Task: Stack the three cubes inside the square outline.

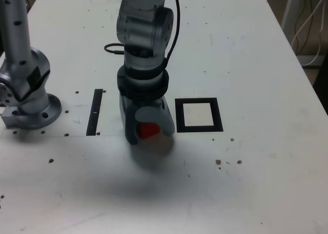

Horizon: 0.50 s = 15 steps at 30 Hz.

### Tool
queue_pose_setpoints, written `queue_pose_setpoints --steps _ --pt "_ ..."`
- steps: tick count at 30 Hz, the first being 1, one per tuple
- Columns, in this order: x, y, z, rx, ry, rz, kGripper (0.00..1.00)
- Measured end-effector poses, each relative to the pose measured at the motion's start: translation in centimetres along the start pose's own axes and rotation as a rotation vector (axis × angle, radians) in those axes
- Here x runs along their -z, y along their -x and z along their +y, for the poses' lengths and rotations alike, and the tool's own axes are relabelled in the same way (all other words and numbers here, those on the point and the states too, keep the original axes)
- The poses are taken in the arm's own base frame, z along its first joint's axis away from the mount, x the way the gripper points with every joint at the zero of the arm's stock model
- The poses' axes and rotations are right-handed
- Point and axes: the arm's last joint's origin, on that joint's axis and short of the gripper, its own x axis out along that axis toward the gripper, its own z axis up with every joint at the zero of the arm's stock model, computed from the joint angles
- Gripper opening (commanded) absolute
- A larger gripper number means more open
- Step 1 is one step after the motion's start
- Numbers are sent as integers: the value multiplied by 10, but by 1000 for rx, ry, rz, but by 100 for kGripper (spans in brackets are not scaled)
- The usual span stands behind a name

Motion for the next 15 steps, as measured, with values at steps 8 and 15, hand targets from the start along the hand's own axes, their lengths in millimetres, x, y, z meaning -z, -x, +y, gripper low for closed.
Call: queue_pose_setpoints --steps 8,15 --pt "-4 35 -9 -12 -20 24 25" --pt "-14 63 -19 -13 -38 -47 25"
